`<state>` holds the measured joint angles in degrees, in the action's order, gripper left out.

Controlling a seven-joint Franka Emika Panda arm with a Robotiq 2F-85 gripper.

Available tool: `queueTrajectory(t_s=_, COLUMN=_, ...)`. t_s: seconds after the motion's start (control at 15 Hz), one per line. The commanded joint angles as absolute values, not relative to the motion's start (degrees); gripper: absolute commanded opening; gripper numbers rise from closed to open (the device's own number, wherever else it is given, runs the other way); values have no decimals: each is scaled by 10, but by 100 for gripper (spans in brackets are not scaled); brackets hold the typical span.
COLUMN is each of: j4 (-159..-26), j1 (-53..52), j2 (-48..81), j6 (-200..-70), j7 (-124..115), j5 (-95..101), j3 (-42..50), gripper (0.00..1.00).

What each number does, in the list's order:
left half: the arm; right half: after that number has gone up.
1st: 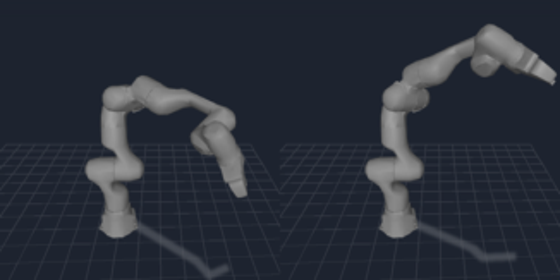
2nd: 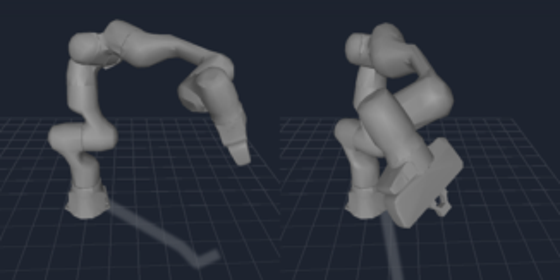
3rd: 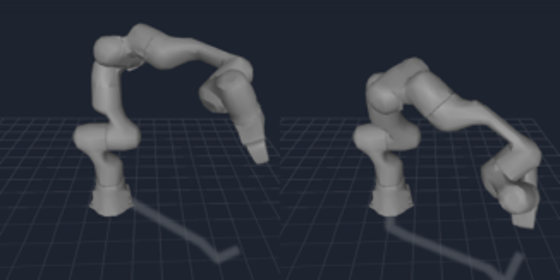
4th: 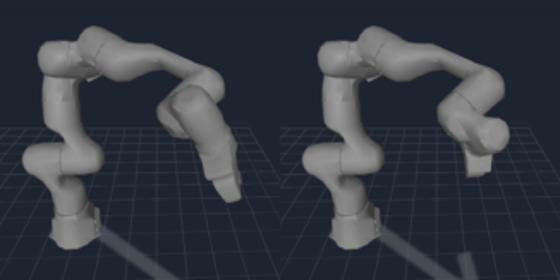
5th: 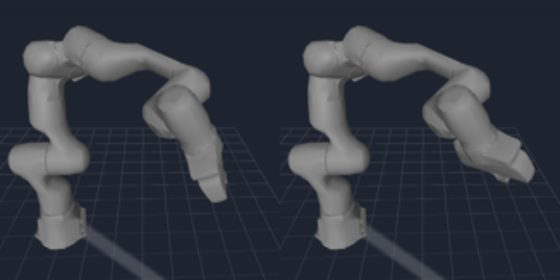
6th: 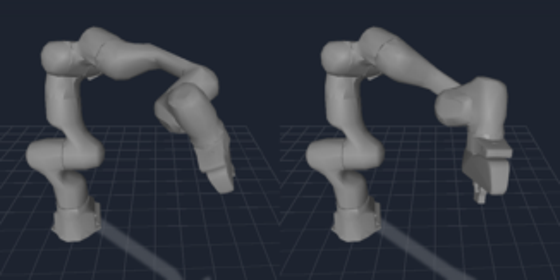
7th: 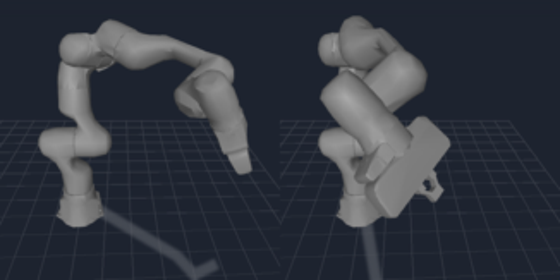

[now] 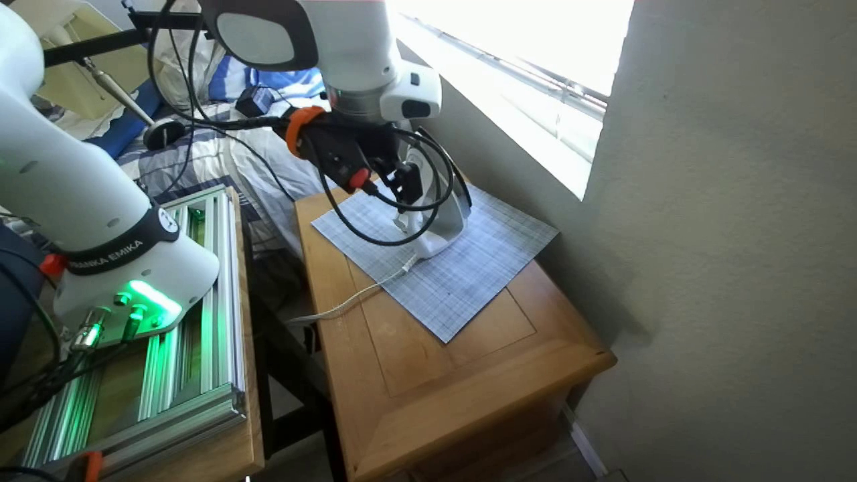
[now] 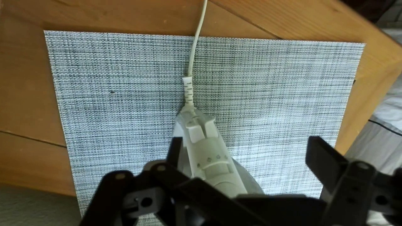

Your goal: Lay the iron on the placemat.

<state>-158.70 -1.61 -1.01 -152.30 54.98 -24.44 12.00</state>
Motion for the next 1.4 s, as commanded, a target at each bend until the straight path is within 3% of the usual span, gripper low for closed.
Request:
queueTrajectory(t_s=0.0, j4=-1587, j1=-23, j2=22, j6=-1562, j7=612, j5=-297, j3=113, gripper=100)
queueTrajectory(t_s=1.33, j4=-1521, j1=-10, j2=118, j6=-1601, j7=877, j5=-572, j3=74, gripper=100)
